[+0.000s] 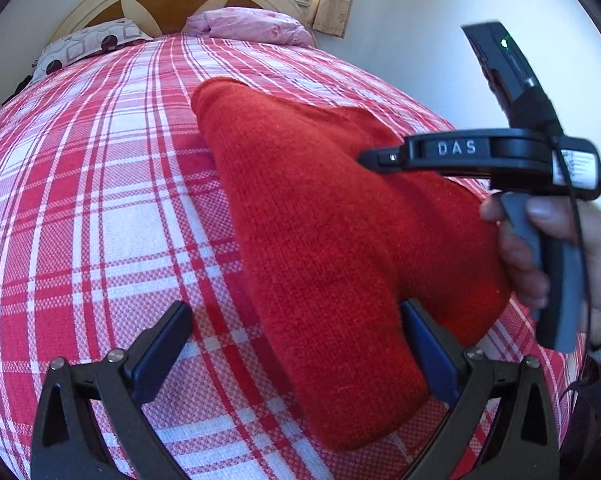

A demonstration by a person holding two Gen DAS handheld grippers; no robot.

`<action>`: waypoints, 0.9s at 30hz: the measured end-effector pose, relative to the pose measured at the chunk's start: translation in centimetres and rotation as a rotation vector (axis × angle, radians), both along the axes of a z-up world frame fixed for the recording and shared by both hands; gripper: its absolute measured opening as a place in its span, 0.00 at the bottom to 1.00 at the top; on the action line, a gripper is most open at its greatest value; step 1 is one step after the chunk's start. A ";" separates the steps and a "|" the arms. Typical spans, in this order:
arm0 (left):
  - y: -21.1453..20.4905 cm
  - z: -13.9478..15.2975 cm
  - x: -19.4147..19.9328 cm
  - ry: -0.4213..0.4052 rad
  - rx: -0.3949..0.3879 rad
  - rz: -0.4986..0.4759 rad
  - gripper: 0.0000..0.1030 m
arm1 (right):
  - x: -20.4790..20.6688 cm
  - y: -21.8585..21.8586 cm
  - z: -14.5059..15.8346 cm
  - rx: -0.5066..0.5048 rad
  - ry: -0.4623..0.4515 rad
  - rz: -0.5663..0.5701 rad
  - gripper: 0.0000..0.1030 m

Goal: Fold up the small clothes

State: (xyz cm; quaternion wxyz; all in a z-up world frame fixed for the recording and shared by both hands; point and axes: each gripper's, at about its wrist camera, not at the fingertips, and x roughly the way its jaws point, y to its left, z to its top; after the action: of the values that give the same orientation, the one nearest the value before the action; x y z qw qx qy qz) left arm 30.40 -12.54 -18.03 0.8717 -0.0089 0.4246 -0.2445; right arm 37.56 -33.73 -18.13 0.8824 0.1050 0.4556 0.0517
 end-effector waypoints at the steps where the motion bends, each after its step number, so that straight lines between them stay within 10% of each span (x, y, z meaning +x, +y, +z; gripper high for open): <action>1: 0.0 0.0 0.0 0.001 0.000 -0.001 1.00 | -0.2 0.0 0.0 -0.002 -0.007 0.002 0.45; 12: 0.2 0.0 0.4 0.009 -0.023 -0.002 1.00 | 2.6 -4.1 3.3 0.084 -0.014 -0.112 0.45; 17: 0.4 -0.1 0.4 0.012 -0.027 -0.005 1.00 | 4.5 -2.9 0.6 -0.039 0.085 -0.063 0.12; 27: 0.1 -0.2 0.4 0.012 -0.015 -0.008 1.00 | 4.2 -5.0 -1.0 -0.073 0.076 -0.095 0.16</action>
State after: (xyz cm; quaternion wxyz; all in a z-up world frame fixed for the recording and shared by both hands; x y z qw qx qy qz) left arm 30.82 -12.40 -18.20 0.8682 -0.0154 0.4278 -0.2510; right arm 41.81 -38.70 -19.13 0.8693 0.0960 0.4848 -0.0112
